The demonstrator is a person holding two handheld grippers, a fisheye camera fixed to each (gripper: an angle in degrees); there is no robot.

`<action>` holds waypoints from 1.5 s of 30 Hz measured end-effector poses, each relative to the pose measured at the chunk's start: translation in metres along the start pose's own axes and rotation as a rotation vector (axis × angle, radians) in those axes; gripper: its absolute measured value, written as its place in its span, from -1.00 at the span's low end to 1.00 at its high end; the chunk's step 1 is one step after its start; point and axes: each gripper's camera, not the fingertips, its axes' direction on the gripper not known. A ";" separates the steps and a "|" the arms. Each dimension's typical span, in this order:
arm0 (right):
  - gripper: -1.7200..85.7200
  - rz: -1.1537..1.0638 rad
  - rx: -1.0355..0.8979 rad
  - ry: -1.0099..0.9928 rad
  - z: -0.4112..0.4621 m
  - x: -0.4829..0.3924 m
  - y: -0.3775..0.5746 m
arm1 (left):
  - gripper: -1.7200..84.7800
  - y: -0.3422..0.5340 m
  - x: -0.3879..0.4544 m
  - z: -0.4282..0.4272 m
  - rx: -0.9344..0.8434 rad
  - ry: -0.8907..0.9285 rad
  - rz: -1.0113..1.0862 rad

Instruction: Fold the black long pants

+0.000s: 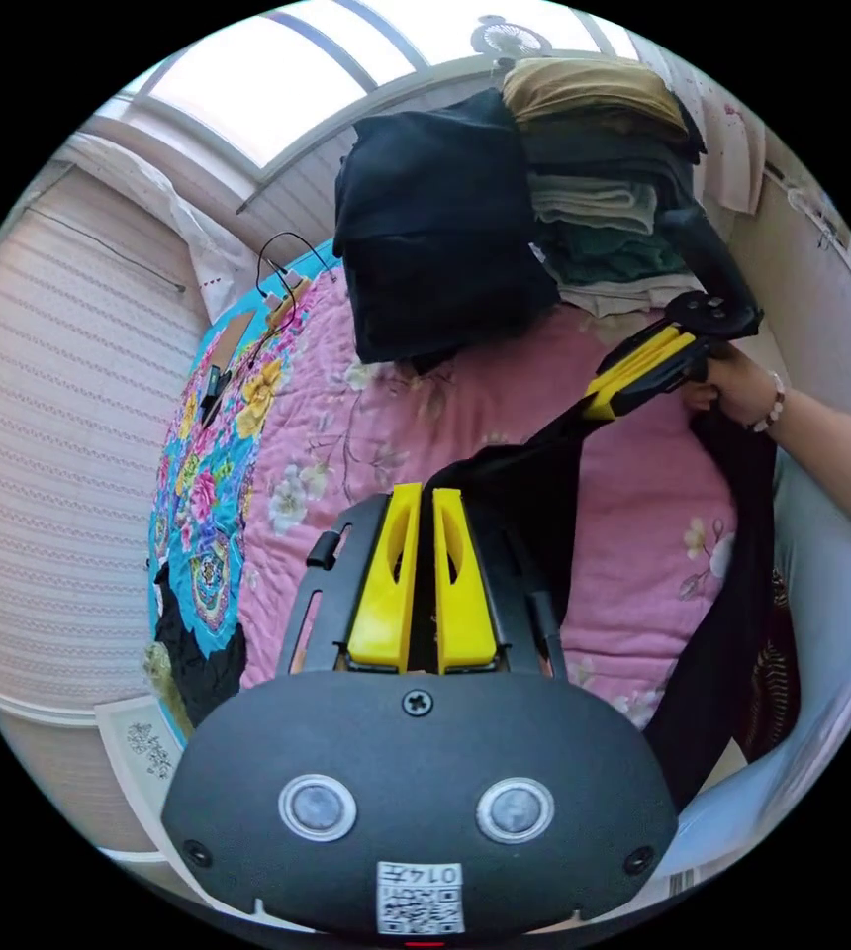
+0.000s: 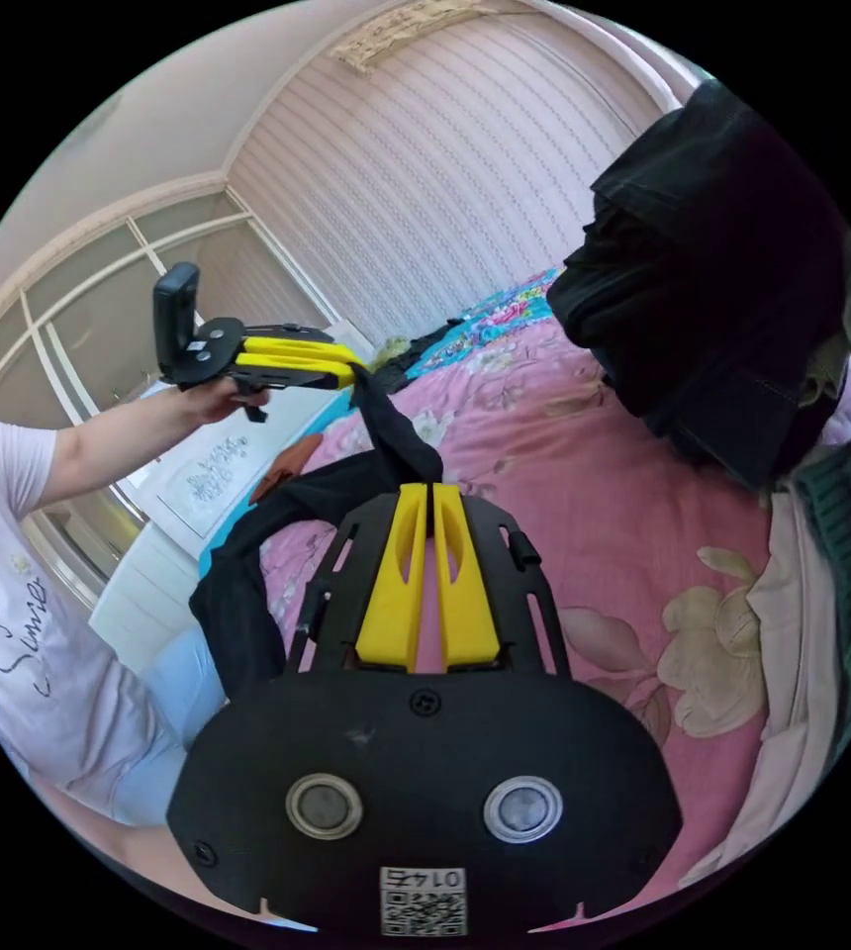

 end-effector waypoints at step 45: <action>-0.97 0.052 0.020 0.072 -0.144 0.016 -0.005 | -0.98 -0.044 0.139 0.194 0.008 0.773 -0.357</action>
